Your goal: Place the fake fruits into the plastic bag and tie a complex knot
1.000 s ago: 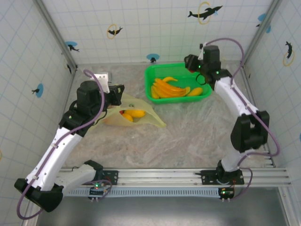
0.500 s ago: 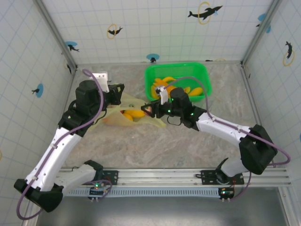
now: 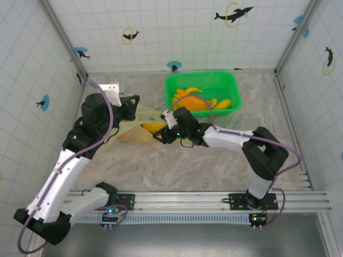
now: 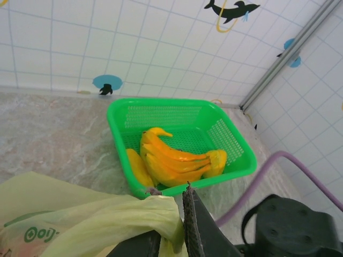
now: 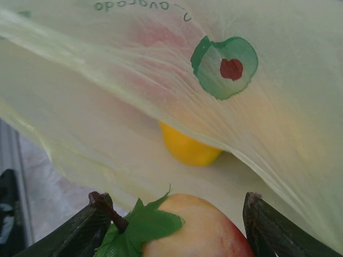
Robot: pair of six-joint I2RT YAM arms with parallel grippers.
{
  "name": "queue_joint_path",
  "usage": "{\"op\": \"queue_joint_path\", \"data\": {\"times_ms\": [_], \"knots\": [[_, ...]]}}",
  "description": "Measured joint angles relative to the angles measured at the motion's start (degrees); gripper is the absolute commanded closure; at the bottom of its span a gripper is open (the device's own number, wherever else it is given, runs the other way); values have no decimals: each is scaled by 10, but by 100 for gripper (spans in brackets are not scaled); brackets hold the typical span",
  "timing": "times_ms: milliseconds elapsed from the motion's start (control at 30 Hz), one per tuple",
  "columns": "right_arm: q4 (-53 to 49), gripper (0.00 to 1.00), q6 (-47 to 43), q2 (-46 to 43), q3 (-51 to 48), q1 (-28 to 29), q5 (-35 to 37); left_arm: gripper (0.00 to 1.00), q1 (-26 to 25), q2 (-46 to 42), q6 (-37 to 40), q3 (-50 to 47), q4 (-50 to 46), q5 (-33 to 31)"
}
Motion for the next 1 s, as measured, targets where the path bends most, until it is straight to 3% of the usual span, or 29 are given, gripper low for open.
{"op": "queue_joint_path", "data": {"times_ms": [267,467,567,600,700,867,1000], "knots": [[-82,48,-55,90,194,0,35,86,0,-9,2,-6,0,0],[-98,48,-52,136,276,1,22,86,0,-9,4,-7,0,0],[-95,37,-34,170,307,4,10,86,0,-7,4,-7,0,-1],[-94,28,-27,180,313,6,7,86,0,-6,4,-7,0,-2],[-94,14,-12,196,315,13,2,86,0,-3,3,-7,0,-7],[-75,9,-1,179,276,17,-9,86,0,0,3,-7,0,-17],[-67,16,2,130,228,10,-14,86,0,0,3,-7,0,-20]]}}
